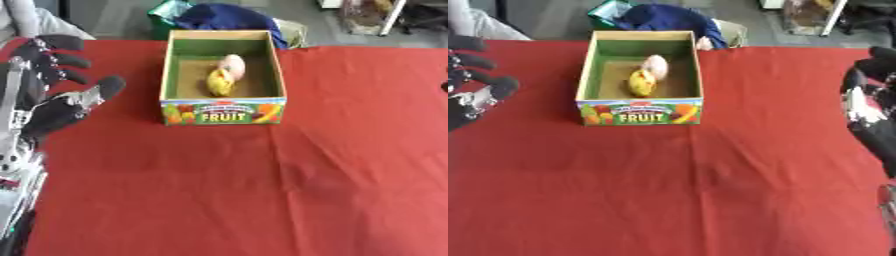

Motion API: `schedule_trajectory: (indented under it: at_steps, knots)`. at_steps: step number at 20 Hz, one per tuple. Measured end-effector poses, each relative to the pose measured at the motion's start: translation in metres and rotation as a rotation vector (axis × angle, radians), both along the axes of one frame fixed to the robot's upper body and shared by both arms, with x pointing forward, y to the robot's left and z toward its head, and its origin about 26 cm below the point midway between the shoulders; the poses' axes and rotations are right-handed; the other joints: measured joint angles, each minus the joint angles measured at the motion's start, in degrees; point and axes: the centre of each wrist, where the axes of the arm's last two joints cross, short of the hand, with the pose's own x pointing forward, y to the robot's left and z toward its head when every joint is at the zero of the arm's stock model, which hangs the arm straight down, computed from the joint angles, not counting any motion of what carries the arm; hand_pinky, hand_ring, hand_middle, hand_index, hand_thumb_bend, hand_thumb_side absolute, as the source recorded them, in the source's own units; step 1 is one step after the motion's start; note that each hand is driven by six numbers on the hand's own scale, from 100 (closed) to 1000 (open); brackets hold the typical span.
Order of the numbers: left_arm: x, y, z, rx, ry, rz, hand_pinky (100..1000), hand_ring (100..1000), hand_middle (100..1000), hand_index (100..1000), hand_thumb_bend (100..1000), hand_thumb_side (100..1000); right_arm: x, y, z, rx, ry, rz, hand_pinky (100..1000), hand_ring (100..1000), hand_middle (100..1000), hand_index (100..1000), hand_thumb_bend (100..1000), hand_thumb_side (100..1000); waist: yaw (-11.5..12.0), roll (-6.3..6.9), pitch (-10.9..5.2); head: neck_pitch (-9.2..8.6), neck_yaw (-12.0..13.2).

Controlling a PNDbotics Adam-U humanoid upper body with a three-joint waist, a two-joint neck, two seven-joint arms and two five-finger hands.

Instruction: Pick up objects on the table and place them in the box.

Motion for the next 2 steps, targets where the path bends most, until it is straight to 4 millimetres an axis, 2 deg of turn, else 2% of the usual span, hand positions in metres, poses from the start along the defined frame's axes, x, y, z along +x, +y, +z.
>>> schedule_trajectory:
  at_steps: [2]
  knots:
    - [-0.0004,0.0001,-0.0026,-0.007,0.005,0.003,496,587,618,676,911,326,-0.0006,0.0012,-0.003,0.012,0.003,-0.003,669,738,640,797,191,277,-0.04,0.01,-0.01,0.37,0.0]
